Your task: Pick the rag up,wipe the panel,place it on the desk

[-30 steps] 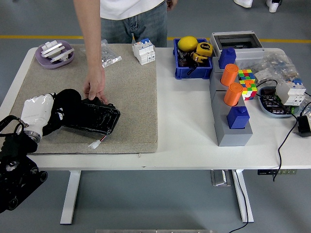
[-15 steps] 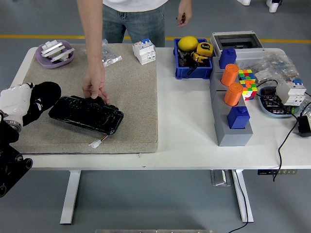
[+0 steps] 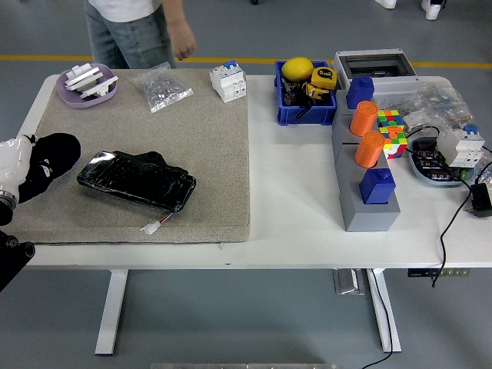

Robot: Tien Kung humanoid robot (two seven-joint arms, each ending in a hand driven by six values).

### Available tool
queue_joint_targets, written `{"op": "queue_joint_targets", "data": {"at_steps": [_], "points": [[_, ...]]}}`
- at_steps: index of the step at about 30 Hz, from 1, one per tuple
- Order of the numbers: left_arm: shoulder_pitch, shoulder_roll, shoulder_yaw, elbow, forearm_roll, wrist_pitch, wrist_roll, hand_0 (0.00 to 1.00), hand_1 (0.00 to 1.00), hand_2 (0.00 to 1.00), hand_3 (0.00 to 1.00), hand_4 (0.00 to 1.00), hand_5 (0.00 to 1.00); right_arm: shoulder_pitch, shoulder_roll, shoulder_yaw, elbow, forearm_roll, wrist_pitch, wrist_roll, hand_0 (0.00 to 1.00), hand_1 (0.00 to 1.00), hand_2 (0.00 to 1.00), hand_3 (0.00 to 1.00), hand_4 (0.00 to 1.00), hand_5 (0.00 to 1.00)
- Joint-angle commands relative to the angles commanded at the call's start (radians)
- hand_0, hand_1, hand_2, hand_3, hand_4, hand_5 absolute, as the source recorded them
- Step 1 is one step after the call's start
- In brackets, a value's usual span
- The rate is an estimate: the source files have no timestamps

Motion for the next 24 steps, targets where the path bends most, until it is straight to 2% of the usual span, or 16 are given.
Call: {"op": "queue_joint_targets", "data": {"at_steps": [5,6,11,12,17,18,23,24], "points": [[-0.011,0.004,0.006,0.015,-0.001,-0.042,-0.013,0.406,0.513,0.599,0.546,0.432,0.002,0.002,0.001,0.001,0.001,-0.003,-0.002,0.0,0.777,0.566,0.692,0.648,0.998,0.537],[-0.011,0.005,0.006,0.015,0.004,-0.044,-0.013,0.593,0.72,0.684,0.572,0.686,0.005,0.003,0.001,0.002,0.001,-0.004,-0.002,0.001,0.777,0.562,0.692,0.647,0.998,0.536],[-0.012,0.011,-0.003,0.017,0.027,-0.056,0.002,0.593,0.72,0.684,0.572,0.686,0.005,0.001,0.001,0.002,0.001,-0.006,-0.003,0.001,0.777,0.562,0.692,0.647,0.998,0.536],[-0.011,0.013,-0.007,0.013,0.032,-0.055,0.005,0.705,0.783,0.784,0.612,0.866,0.102,0.001,0.001,0.002,0.001,-0.005,-0.003,0.001,0.777,0.56,0.692,0.647,0.998,0.536],[-0.009,0.019,-0.02,-0.007,0.048,-0.05,0.001,0.705,0.783,0.784,0.612,0.866,0.102,0.002,0.0,0.0,0.0,-0.005,-0.005,0.001,0.777,0.56,0.692,0.647,0.998,0.536],[-0.009,0.02,-0.02,-0.009,0.048,-0.051,0.0,0.722,0.792,0.792,0.668,0.938,0.204,0.002,0.0,0.0,0.0,-0.006,-0.006,0.0,0.777,0.554,0.692,0.647,0.998,0.536],[-0.003,0.032,-0.036,-0.027,0.06,-0.067,-0.004,0.722,0.792,0.792,0.668,0.938,0.204,0.002,-0.003,-0.001,-0.002,-0.005,-0.008,-0.001,0.777,0.554,0.692,0.647,0.998,0.536],[-0.001,0.036,-0.041,-0.034,0.063,-0.071,-0.004,0.731,0.794,0.793,0.718,0.974,0.304,0.002,-0.003,-0.001,-0.002,-0.005,-0.009,-0.001,0.777,0.553,0.692,0.646,0.998,0.535]]}}
